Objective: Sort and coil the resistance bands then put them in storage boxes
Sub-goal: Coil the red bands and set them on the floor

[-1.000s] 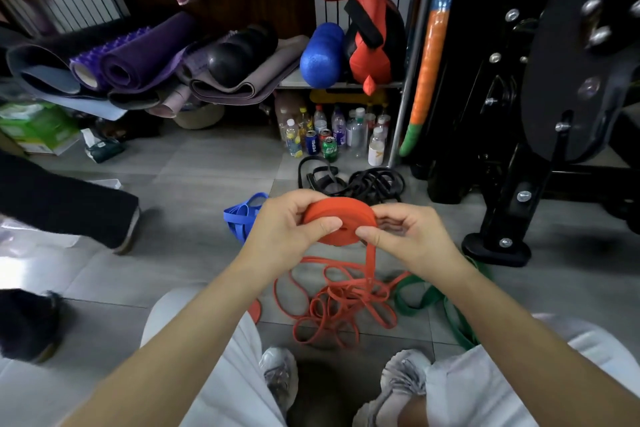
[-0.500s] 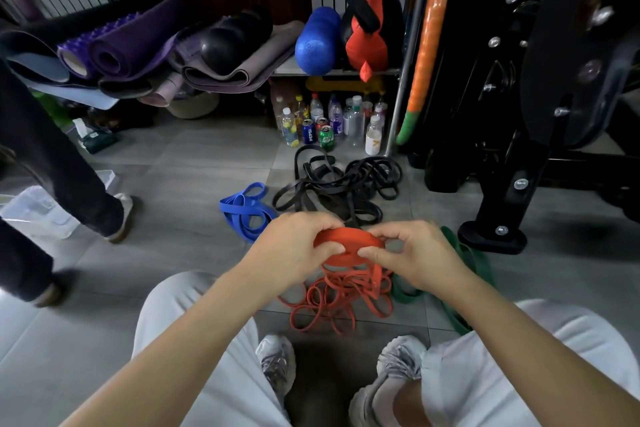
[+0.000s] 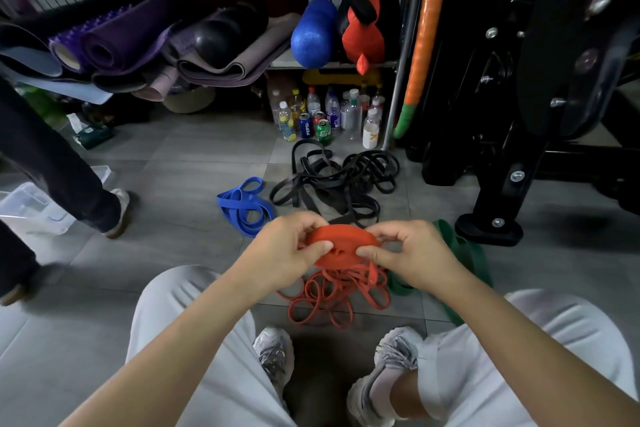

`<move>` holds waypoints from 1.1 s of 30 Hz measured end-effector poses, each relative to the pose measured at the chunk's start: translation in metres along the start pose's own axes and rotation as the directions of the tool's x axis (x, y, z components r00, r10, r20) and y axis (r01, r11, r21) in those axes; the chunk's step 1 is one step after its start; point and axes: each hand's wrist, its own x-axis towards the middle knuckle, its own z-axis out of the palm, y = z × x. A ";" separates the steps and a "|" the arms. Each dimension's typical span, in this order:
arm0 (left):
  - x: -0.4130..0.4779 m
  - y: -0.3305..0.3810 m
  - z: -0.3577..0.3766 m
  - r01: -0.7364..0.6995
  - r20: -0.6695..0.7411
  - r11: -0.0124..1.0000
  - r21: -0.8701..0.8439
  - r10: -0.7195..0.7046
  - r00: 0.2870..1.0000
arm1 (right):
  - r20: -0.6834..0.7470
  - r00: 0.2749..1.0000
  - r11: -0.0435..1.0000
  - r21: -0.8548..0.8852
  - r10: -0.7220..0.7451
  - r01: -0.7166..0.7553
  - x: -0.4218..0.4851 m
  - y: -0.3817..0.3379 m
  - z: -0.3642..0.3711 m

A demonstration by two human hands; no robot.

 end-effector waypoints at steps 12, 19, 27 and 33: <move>0.004 0.015 -0.001 -0.227 -0.109 0.931 0.285 0.267 0.958 | 0.064 0.995 0.995 -0.071 -0.071 0.075 0.009 -0.005 0.000; 0.017 0.018 -0.016 -0.251 -0.279 0.967 0.043 0.253 0.926 | 0.079 0.996 0.997 0.059 0.051 -0.055 0.026 0.006 0.000; 0.038 0.020 -0.032 -0.200 -0.375 0.971 -0.134 0.137 0.917 | -0.154 0.988 0.998 0.063 -0.001 0.011 0.061 -0.002 -0.023; 0.045 0.027 -0.037 -0.237 -0.423 0.949 -0.206 0.132 0.897 | -0.150 0.986 0.987 0.131 -0.069 0.089 0.083 -0.031 -0.049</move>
